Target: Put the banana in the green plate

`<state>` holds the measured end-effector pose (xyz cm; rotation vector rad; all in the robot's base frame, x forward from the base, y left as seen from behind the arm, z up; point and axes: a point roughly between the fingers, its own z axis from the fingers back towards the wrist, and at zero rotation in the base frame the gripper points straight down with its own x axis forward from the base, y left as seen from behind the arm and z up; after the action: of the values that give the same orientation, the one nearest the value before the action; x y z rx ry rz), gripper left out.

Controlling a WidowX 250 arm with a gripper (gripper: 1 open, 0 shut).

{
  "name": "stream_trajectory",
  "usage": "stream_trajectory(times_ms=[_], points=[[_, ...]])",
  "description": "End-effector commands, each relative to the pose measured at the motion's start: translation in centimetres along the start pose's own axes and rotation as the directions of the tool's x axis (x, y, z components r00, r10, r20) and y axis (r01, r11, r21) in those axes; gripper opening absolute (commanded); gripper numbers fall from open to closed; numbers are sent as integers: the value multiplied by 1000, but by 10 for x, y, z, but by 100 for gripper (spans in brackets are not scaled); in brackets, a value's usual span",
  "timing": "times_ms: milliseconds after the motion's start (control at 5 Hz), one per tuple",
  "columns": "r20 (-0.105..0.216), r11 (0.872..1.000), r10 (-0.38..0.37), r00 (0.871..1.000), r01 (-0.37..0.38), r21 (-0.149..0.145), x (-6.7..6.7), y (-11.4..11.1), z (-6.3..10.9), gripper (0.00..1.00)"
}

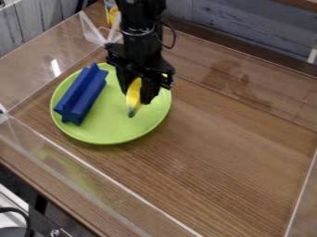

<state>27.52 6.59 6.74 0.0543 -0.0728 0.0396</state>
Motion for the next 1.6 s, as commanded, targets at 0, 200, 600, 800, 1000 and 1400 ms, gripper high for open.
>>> stream_trajectory(times_ms=[0, 200, 600, 800, 1000, 1400], points=[[21, 1000, 5, 1000, -5, 11, 3, 5, 6, 0], [14, 1000, 3, 1000, -3, 12, 3, 6, 5, 0], [1, 1000, 3, 1000, -3, 15, 2, 9, 3, 0], [-5, 1000, 6, 1000, -6, 17, 2, 11, 1, 0], [-11, 1000, 7, 1000, -7, 18, 2, 12, 0, 0], [-21, 1000, 14, 1000, -14, 13, 5, 11, 6, 100]])
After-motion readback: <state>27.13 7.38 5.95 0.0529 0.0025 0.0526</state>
